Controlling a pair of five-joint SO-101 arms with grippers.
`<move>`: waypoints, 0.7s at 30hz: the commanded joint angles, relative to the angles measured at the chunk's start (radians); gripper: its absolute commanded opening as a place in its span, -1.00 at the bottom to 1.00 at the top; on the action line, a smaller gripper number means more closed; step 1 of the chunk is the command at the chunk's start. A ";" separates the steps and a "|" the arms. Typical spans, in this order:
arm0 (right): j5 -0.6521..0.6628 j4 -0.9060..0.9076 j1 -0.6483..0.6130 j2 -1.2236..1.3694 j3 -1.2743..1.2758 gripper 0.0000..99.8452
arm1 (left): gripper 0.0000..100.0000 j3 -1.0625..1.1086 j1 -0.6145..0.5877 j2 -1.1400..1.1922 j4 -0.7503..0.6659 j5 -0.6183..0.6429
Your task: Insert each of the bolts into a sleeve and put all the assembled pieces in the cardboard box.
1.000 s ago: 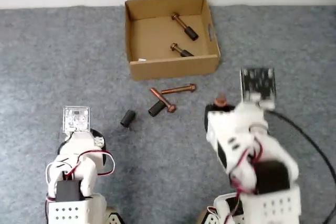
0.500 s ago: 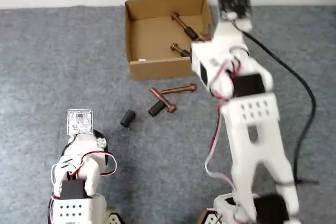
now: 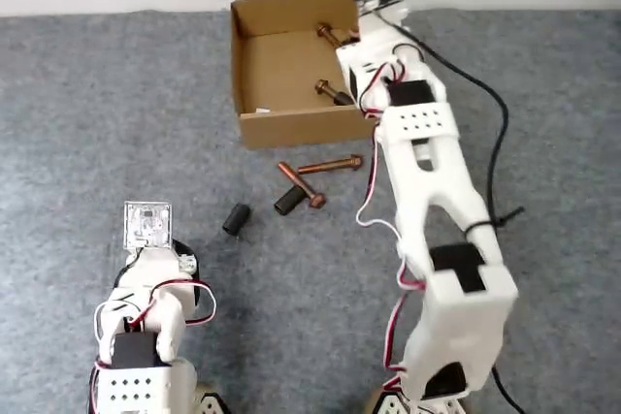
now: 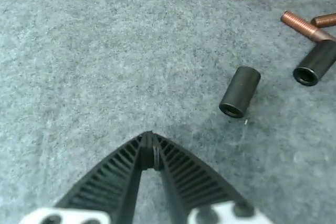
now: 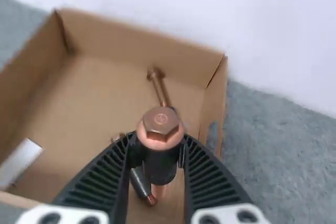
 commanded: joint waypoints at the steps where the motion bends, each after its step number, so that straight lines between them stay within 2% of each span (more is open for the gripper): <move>1: 0.078 -0.041 0.008 0.059 -0.121 -0.98 | -0.99 -0.005 -0.002 -0.003 -0.011 -0.009; 11: 0.153 -0.010 0.028 0.242 -0.198 -0.97 | -0.99 -0.005 -0.002 -0.003 -0.011 -0.009; 17: 0.167 0.090 0.030 0.255 -0.198 -0.77 | -0.99 -0.005 -0.002 -0.003 -0.011 -0.009; 21: 0.167 0.127 0.030 0.255 -0.198 -0.75 | -0.99 -0.005 -0.002 -0.003 -0.011 -0.009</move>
